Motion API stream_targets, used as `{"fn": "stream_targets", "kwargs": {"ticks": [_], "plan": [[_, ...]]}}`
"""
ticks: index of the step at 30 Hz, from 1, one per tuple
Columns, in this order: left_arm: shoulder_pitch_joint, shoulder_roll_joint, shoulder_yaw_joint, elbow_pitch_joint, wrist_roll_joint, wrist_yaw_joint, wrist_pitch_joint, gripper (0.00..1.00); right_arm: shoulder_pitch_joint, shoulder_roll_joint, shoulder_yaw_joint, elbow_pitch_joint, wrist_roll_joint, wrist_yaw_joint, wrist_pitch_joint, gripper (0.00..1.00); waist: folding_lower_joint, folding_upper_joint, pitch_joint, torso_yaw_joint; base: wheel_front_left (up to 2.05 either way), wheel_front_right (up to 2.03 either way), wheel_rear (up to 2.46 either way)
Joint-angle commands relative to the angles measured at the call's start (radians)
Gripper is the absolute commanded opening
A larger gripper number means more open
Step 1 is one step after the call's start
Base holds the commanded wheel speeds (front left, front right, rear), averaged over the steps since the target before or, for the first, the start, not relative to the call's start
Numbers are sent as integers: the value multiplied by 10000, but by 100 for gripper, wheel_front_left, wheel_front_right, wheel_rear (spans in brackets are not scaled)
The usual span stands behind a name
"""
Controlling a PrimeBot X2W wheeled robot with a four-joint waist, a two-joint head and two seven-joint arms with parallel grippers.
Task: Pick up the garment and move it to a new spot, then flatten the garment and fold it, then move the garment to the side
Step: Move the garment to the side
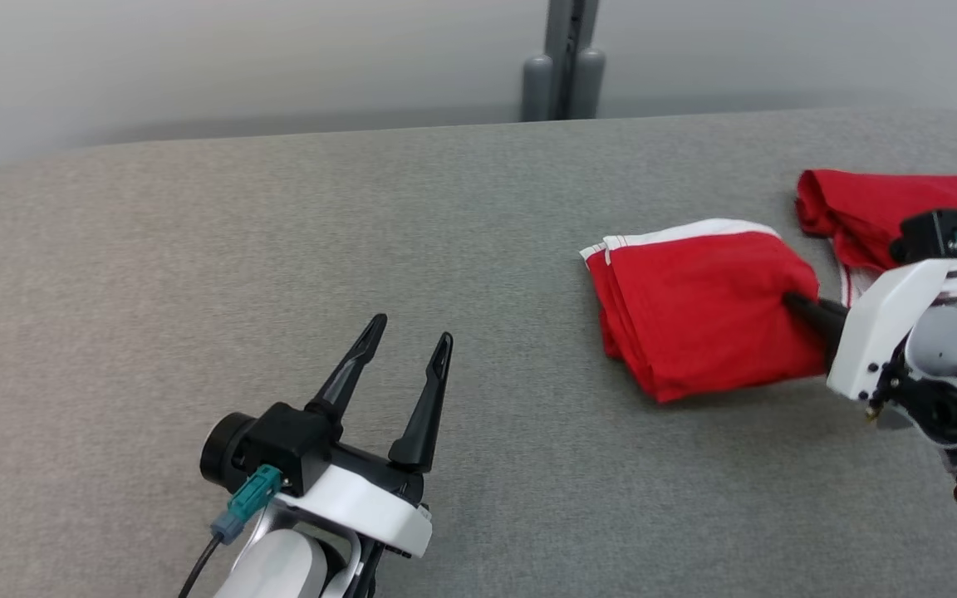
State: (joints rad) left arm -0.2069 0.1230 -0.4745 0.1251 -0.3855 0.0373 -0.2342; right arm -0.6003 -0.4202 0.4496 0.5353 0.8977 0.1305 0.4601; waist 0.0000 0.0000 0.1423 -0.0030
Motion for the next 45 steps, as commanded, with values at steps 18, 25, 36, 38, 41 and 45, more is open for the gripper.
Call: {"fn": "stream_targets", "kwargs": {"ticks": [18,25,36,38,41,45], "plan": [[-1391,449,-379,-418,517,-245,650,100,-4360,-3056,2792,-1918,908,6,-1507,0,0,0,2646,-1288,0,0,0],[-1500,561,-360,-521,540,-120,706,100,-5367,-4072,3675,-1897,1194,6,-1537,0,0,0,2933,-1212,0,0,0],[-1455,762,-270,-653,436,0,820,100,-5039,-4756,4480,253,1256,5,-367,0,0,0,3154,-1446,0,0,0],[-1469,774,-273,-682,420,4,861,100,-5065,-4608,4444,808,1087,5,-284,0,0,0,3181,-1505,0,0,0],[-1544,764,-310,-712,399,24,905,100,-4929,-4243,4377,1584,900,6,-108,0,0,0,3209,-1543,0,0,0],[-1563,769,-338,-694,347,12,902,100,-4808,-3783,4108,2640,540,5,-612,68,0,0,3232,-1501,0,0,0]]}}
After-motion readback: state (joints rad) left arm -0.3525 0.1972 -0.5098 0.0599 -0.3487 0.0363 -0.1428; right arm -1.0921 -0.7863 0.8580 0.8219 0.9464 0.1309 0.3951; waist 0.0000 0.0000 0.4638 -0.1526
